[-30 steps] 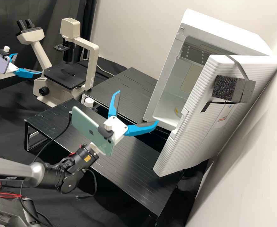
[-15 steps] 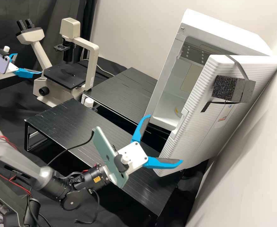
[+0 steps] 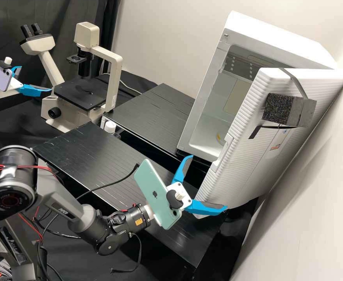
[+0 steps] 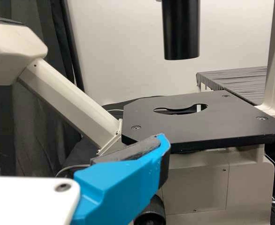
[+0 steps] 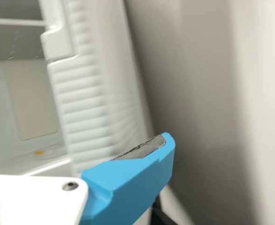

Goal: Close the incubator door.

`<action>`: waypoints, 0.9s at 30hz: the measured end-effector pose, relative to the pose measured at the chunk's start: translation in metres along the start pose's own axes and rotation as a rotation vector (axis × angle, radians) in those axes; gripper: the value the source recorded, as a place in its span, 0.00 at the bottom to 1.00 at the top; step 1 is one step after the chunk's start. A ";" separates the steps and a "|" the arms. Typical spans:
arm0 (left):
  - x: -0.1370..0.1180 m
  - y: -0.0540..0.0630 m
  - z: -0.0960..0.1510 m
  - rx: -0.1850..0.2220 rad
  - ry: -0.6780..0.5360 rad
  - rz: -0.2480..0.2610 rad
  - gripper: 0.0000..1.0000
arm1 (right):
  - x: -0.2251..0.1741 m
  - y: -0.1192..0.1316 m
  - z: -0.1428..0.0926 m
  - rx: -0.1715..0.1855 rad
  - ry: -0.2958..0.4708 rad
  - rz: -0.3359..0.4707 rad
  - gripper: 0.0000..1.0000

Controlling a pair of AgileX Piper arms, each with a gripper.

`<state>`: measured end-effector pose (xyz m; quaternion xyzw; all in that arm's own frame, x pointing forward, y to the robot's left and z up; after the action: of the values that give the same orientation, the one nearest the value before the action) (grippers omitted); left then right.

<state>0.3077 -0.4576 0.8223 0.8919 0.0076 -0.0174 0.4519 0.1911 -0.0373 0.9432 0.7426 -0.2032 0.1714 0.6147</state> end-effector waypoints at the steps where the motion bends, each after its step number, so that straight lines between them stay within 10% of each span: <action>1: 0.000 0.000 0.000 0.000 0.000 0.000 1.00 | 0.000 -0.002 0.000 0.002 0.001 -0.010 1.00; 13: 0.000 0.000 0.000 0.000 0.000 0.000 1.00 | 0.003 -0.023 -0.018 0.096 0.057 -0.127 1.00; 27: 0.000 0.000 0.000 0.000 0.000 0.000 1.00 | 0.006 -0.074 -0.071 0.090 0.313 -0.349 1.00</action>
<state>0.3077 -0.4576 0.8223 0.8919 0.0076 -0.0174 0.4519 0.2339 0.0435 0.8972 0.7576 0.0337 0.1846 0.6252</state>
